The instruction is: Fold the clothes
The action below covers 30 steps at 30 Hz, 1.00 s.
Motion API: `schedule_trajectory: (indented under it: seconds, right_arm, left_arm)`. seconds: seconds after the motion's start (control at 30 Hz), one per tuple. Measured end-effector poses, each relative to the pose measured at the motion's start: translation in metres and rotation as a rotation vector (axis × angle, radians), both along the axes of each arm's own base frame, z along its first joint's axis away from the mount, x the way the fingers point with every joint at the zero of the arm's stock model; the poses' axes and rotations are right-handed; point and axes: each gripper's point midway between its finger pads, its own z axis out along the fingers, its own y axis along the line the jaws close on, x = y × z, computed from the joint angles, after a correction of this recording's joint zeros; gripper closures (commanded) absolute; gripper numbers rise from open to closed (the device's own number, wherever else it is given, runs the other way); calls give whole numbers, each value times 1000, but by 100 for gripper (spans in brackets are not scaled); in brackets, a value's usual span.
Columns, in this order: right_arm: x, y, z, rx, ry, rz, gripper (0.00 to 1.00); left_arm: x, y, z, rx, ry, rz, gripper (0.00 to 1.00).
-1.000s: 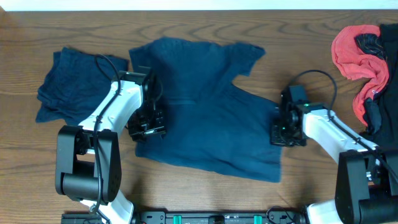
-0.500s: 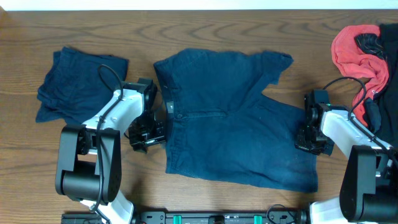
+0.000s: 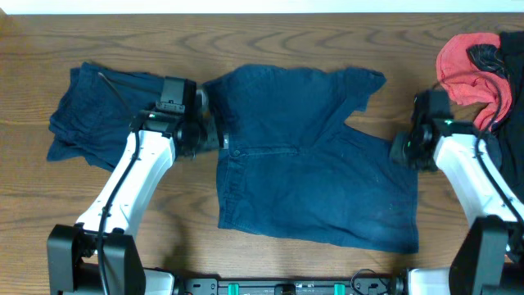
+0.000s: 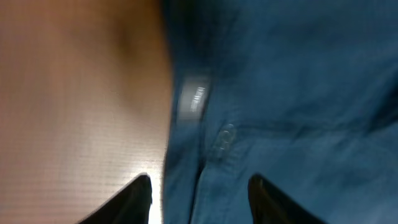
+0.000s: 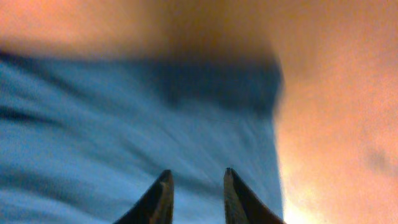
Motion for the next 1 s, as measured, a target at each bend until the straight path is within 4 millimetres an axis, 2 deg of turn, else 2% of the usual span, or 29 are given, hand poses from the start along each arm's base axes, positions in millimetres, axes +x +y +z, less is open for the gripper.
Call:
schedule_trajectory:
  seconds: [0.07, 0.2, 0.37, 0.43, 0.57, 0.77, 1.0]
  right_arm:
    - [25, 8, 18, 36, -116, 47, 71]
    - [42, 21, 21, 94, -177, 103, 74]
    - [64, 30, -4, 137, -196, 141, 75]
    - [72, 32, -17, 143, -198, 151, 71]
    - [89, 46, -37, 157, -221, 192, 58]
    - [100, 66, -54, 216, -244, 243, 58]
    - [113, 69, -50, 217, -299, 255, 60]
  left_arm:
    - [17, -4, 8, -14, -76, -5, 48]
    - [38, -19, 5, -28, -144, -34, 48]
    - [49, -43, -27, -29, -129, -85, 49]
    - [53, -49, -42, -27, -120, -96, 48]
    - [60, -51, -62, -26, -113, -97, 48]
    - [58, -51, -90, -18, -60, -98, 48]
    - [60, -52, -91, -18, -60, -102, 48]
